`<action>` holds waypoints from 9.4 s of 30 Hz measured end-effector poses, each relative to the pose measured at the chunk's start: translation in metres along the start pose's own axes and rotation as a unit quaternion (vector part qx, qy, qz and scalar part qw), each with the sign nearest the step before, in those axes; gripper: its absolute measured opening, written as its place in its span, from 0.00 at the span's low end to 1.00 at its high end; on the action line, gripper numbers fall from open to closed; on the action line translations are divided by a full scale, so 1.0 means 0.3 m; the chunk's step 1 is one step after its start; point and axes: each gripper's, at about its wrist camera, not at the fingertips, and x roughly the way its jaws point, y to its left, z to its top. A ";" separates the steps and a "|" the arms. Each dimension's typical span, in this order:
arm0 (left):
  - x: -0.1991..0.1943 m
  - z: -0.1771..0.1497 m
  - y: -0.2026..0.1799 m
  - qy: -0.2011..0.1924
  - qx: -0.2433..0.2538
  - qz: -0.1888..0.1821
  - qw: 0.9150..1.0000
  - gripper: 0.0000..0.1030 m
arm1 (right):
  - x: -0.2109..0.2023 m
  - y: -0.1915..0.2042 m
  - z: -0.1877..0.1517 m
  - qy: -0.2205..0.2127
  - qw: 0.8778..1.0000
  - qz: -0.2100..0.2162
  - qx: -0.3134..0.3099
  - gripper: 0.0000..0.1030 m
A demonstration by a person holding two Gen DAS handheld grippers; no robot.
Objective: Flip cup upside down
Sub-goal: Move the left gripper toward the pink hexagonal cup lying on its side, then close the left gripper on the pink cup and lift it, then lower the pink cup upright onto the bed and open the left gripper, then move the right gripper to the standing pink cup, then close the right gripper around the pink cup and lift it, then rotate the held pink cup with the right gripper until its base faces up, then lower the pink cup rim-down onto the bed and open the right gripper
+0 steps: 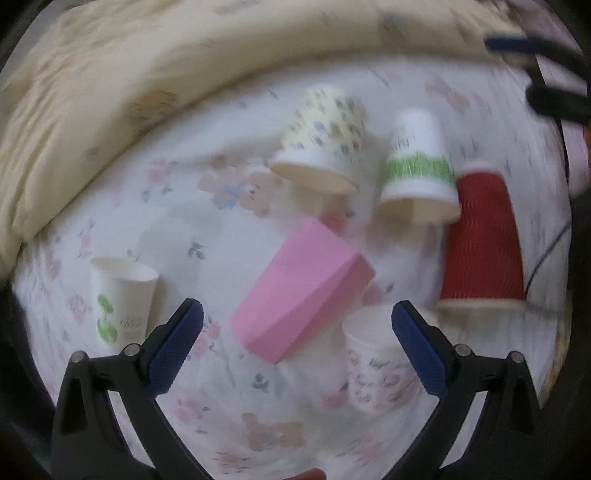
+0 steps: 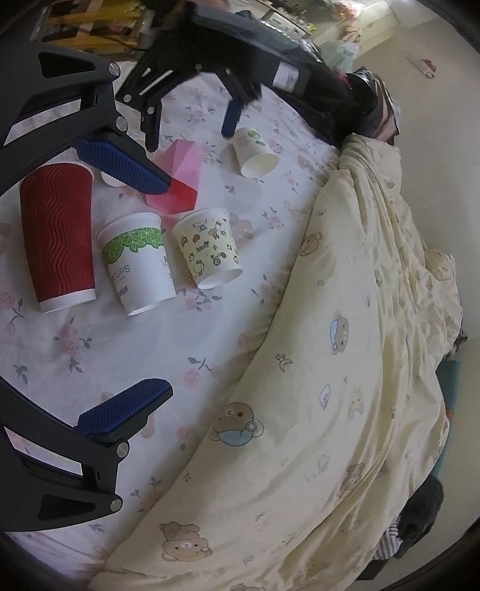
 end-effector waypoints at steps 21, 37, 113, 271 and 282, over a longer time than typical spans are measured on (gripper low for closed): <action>0.222 0.083 -0.025 0.094 0.101 -0.032 0.990 0.59 | -0.001 0.042 0.014 0.008 1.000 0.018 -0.012 0.99; -0.067 -0.075 -0.012 0.026 -0.101 0.008 0.994 0.57 | -0.024 0.066 0.004 -0.007 1.000 0.015 -0.015 0.99; -0.024 -0.559 -0.680 -0.044 -0.626 -0.060 0.776 0.93 | -0.397 0.110 -0.546 -0.043 0.998 0.038 0.022 0.99; -0.303 -0.994 -0.658 -0.189 -0.609 0.123 0.761 1.00 | -0.028 0.637 -0.462 0.242 0.916 0.057 -0.314 0.55; -0.298 -1.020 -0.640 -0.198 -0.616 0.102 0.756 1.00 | 0.092 0.676 -0.464 0.261 0.907 0.043 -0.328 0.55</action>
